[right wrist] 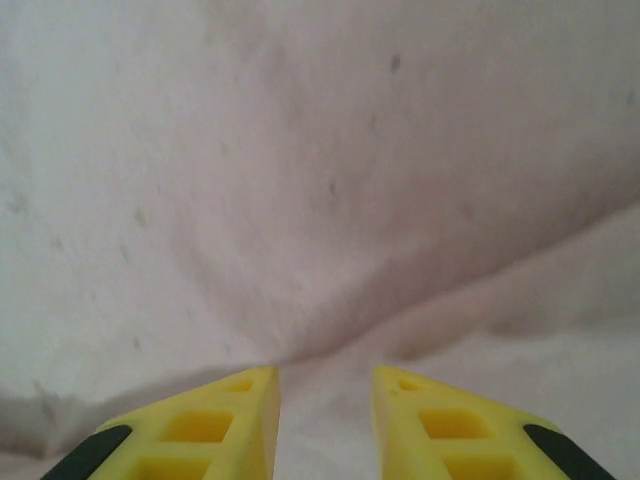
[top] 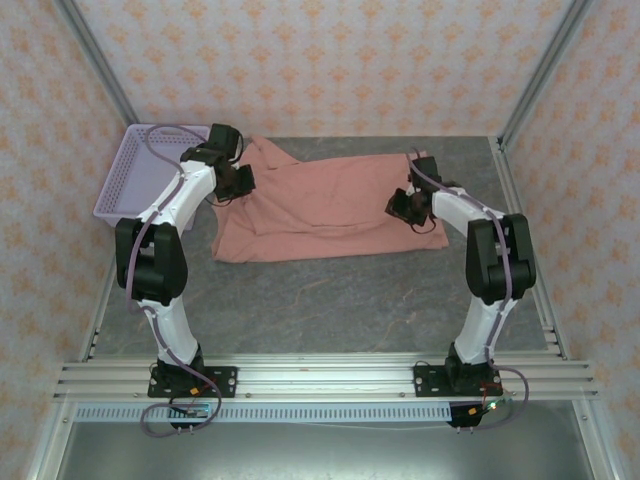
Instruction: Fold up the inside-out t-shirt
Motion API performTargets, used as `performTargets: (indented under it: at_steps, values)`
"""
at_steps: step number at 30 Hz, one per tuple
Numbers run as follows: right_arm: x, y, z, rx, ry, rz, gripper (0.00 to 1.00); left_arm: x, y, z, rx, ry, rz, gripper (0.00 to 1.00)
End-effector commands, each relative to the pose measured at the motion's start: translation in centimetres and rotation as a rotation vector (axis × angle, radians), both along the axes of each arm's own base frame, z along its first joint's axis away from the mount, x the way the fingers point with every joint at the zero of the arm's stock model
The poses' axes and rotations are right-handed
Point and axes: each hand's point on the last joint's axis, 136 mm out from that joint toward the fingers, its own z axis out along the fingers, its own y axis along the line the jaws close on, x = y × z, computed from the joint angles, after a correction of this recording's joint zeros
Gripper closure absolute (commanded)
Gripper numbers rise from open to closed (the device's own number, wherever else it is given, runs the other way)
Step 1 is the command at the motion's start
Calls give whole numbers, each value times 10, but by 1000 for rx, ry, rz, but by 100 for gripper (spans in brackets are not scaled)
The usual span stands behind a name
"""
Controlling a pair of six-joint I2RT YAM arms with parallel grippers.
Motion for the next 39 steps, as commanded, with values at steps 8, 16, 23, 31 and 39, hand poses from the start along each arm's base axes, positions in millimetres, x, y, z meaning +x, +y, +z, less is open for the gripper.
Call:
performTargets:
  at_steps: [8, 16, 23, 31, 39]
  values:
    - [-26, 61, 0, 97, -8, 129, 69, 7, 17, 1, 60, -21, 27, 100]
    - [15, 67, -5, 79, -58, 102, 71, 20, 17, -23, 66, 6, 38, 98]
    - [41, 57, 3, 65, -99, 48, 71, 50, 27, -28, 132, -13, 72, 66]
    - [-15, 10, 16, -122, -62, 34, 66, 7, 27, 20, 84, -152, 119, 49]
    - [-38, -75, 1, -168, 45, -137, 64, -70, -10, -44, -97, -57, 46, 49]
